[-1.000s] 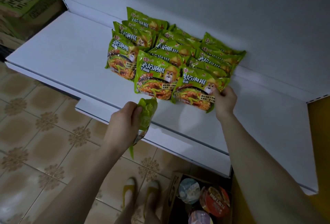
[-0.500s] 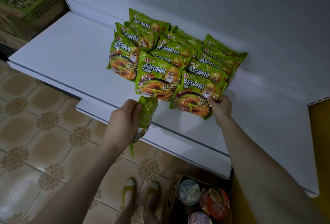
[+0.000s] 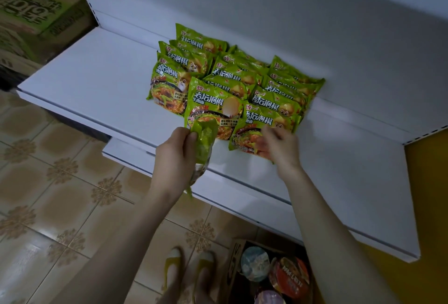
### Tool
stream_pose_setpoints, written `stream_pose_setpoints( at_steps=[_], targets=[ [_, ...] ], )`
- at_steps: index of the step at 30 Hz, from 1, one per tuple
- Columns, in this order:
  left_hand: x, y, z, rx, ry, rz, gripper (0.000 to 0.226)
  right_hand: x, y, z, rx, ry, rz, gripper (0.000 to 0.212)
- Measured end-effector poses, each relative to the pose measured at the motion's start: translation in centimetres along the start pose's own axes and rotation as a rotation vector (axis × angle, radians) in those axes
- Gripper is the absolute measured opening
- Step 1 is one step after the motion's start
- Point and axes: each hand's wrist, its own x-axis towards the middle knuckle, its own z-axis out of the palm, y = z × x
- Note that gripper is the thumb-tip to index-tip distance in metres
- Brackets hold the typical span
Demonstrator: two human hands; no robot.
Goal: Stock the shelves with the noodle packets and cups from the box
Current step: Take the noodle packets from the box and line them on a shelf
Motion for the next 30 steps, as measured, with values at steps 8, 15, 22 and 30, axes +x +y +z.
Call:
stream_pose_setpoints(
  at_steps=[8, 15, 22, 30],
  targets=[
    [0.9, 1.4, -0.4, -0.329, 0.077, -0.341, 0.017, -5.6, -4.0, 3.5, -0.148, -0.741, -0.213, 0.036],
    [1.9, 0.9, -4.0, -0.541, -0.01, -0.337, 0.016, -5.4, -5.4, 5.2, -0.165, -0.686, -0.325, 0.027],
    [4.2, -4.7, -9.7, -0.154, -0.163, -0.144, 0.065, -4.4, -8.3, 6.8, -0.103, -0.788, -0.109, 0.024],
    [7.0, -9.4, -13.6, -0.32, -0.401, -0.064, 0.035, -5.1, -9.7, 13.1, -0.065, -0.654, -0.135, 0.032]
  ],
)
